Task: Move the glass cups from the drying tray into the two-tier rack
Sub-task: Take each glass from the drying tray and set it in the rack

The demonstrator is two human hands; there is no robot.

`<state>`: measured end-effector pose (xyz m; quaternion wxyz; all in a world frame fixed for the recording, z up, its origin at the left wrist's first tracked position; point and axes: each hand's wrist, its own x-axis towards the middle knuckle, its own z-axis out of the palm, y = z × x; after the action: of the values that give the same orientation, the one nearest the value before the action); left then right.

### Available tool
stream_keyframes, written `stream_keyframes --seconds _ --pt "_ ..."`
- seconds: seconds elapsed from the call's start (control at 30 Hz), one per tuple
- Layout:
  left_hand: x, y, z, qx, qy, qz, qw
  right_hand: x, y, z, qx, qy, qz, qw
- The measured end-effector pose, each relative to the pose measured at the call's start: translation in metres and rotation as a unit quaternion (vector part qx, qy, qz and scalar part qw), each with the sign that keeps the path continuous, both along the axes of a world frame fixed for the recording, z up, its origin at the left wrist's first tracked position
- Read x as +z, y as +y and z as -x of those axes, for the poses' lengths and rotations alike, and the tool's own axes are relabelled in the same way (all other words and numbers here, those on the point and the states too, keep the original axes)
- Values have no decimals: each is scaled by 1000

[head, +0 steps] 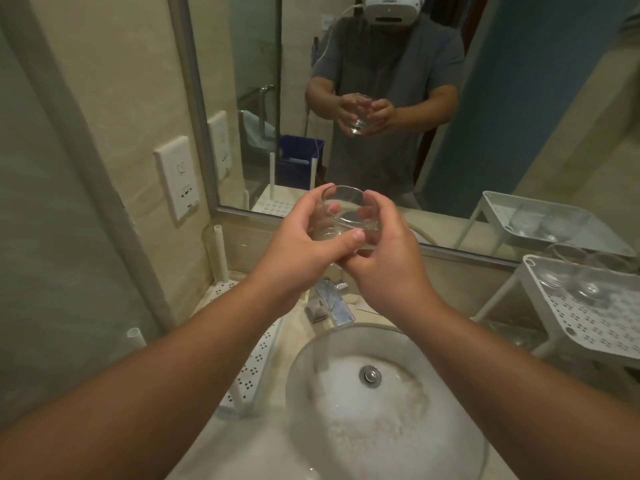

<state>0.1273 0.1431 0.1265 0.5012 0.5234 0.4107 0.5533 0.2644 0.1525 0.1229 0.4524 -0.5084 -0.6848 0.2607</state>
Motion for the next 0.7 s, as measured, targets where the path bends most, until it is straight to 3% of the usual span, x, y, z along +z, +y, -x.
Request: stream_keyframes --seconds 0.33,0.7 --pt "-8 10 -95 -110 73 21 991 -8 -14 -99 -96 -22 -5 995" --pt "-9 11 -245 -117 217 1 969 -15 -32 -249 -181 -40 13 983"
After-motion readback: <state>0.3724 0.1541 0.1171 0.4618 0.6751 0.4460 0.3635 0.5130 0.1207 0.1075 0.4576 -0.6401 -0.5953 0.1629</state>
